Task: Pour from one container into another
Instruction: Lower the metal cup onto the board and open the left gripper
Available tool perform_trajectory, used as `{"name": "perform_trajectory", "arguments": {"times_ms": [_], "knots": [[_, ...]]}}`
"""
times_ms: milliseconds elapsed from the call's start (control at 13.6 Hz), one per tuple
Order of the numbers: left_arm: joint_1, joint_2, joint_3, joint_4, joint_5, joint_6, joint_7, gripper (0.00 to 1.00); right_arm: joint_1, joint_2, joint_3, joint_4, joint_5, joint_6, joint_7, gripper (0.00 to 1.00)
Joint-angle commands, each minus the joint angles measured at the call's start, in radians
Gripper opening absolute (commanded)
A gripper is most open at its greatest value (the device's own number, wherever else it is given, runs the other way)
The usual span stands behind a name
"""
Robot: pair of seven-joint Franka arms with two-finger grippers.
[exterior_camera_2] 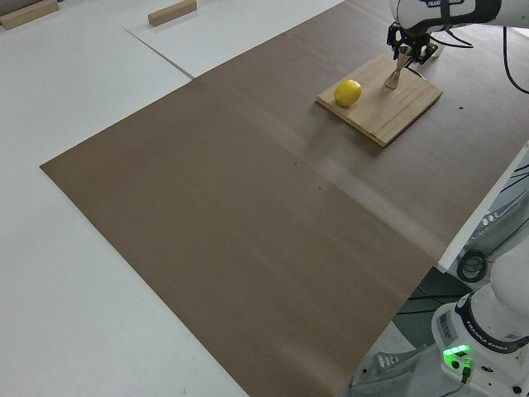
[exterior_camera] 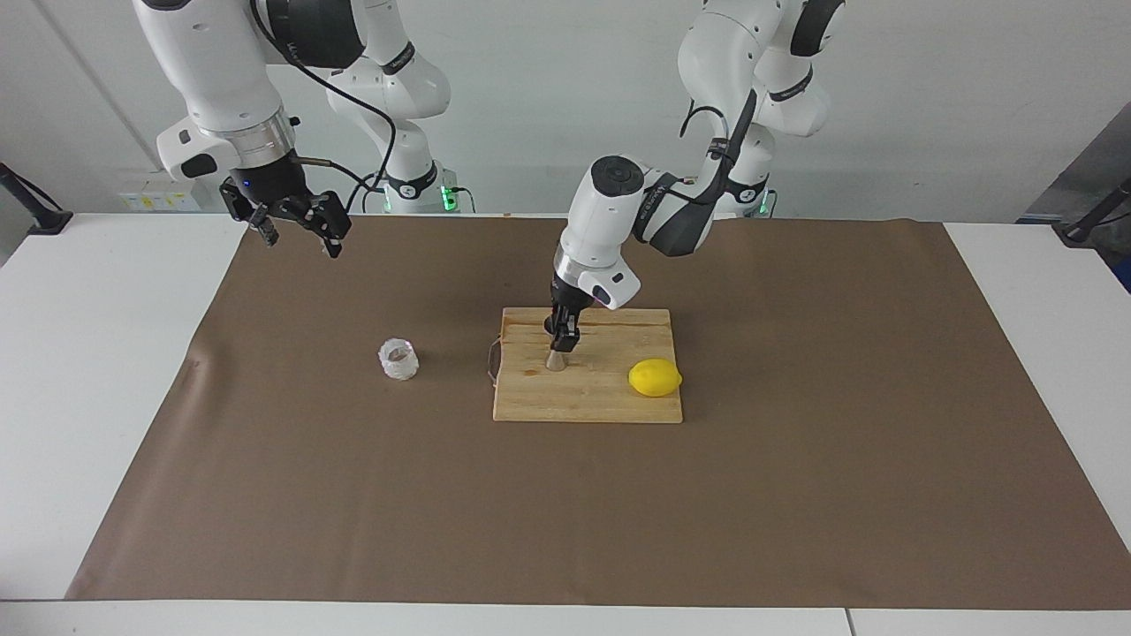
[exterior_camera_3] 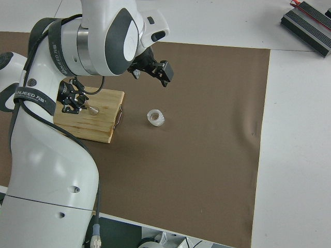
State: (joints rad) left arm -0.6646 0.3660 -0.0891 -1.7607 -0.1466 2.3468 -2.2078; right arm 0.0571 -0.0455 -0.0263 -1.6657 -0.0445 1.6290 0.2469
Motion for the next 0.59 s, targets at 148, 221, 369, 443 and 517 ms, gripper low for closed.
{"name": "perform_trajectory", "arguments": {"times_ms": [148,221,369,443,517], "knots": [[-0.015,-0.002,0.014,-0.01,0.019,0.019,-0.024,1.0,-0.01,-0.011,0.005,-0.009,0.029,-0.009,-0.027,1.0],[-0.013,-0.004,0.014,-0.008,0.019,0.009,-0.023,1.0,-0.008,-0.013,0.006,-0.011,0.029,-0.008,-0.044,1.0],[-0.003,-0.012,0.016,0.006,0.036,-0.02,-0.001,1.0,-0.003,-0.013,0.006,-0.012,0.031,-0.008,-0.102,1.0],[0.0,-0.024,0.017,0.006,0.051,-0.041,0.023,1.0,-0.003,-0.013,0.006,-0.014,0.031,-0.008,-0.13,1.0],[0.014,-0.05,0.017,0.007,0.051,-0.067,0.069,1.0,-0.002,-0.014,0.008,-0.019,0.031,-0.008,-0.159,1.0]]}}
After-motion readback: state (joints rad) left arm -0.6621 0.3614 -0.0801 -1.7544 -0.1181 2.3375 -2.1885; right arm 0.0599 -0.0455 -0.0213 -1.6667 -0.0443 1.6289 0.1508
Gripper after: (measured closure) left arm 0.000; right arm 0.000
